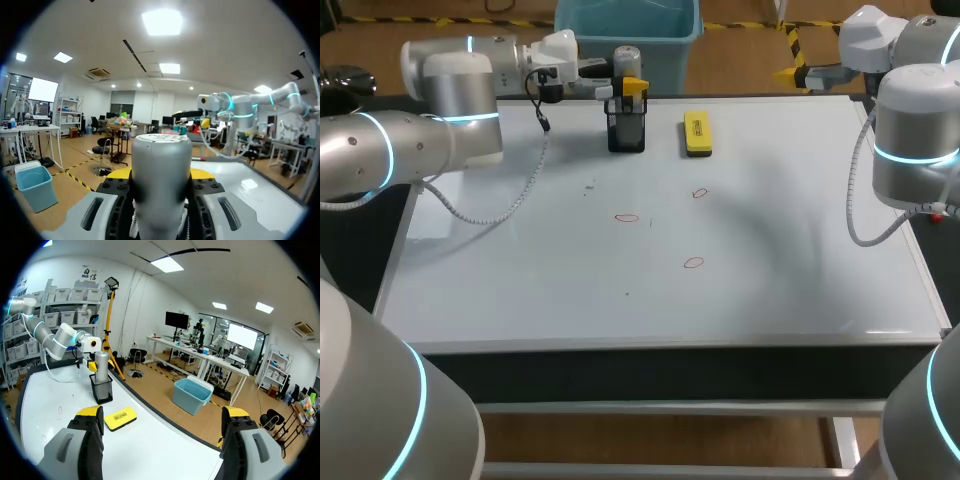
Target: Pick up the inspection probe, press it on each red-marked spot on the whiteboard one by one, put down the probe, pick up the eraser, and wipe off all the red marks.
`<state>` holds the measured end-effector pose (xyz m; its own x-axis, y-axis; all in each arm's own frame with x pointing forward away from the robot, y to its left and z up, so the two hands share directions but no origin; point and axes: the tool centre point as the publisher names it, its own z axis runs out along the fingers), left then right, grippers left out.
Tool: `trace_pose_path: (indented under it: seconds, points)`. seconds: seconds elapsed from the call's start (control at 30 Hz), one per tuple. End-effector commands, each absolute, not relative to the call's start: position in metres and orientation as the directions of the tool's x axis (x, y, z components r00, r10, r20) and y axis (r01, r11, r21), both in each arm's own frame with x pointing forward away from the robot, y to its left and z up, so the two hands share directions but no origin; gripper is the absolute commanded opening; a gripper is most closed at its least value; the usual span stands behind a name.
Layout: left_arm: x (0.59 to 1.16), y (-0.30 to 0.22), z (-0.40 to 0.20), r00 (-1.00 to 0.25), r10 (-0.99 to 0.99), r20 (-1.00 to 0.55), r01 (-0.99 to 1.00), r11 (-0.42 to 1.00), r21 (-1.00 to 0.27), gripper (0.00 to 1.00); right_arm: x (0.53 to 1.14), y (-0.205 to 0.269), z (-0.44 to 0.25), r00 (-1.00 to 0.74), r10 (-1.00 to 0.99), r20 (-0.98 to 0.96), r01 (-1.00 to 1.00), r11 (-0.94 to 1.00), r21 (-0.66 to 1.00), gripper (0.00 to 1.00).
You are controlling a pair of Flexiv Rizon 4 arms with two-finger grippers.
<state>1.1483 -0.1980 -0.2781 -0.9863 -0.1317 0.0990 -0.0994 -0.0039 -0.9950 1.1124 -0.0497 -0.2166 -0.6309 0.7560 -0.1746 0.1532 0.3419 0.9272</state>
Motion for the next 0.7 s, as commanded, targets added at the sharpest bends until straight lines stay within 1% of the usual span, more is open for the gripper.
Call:
trace_pose_path:
  seconds: [0.03, 0.33, 0.7]
  points:
    - [1.147, -0.197, -0.278, -0.988, -0.121, 0.099, -0.099, 0.001, -0.995, 0.0, 1.113, -0.05, -0.217, -0.631, 0.756, -0.174, 0.153, 0.342, 0.927, 1.0]
    - [1.138, -0.195, -0.266, -0.99, -0.113, 0.083, -0.084, -0.002, -0.996, 0.0, 1.113, -0.05, -0.217, -0.631, 0.756, -0.174, 0.153, 0.342, 0.927, 1.0]
    - [1.132, -0.194, -0.223, -0.993, -0.115, 0.035, -0.035, 0.002, -0.999, 0.0, 1.113, -0.05, -0.217, -0.631, 0.756, -0.174, 0.153, 0.342, 0.927, 1.0]
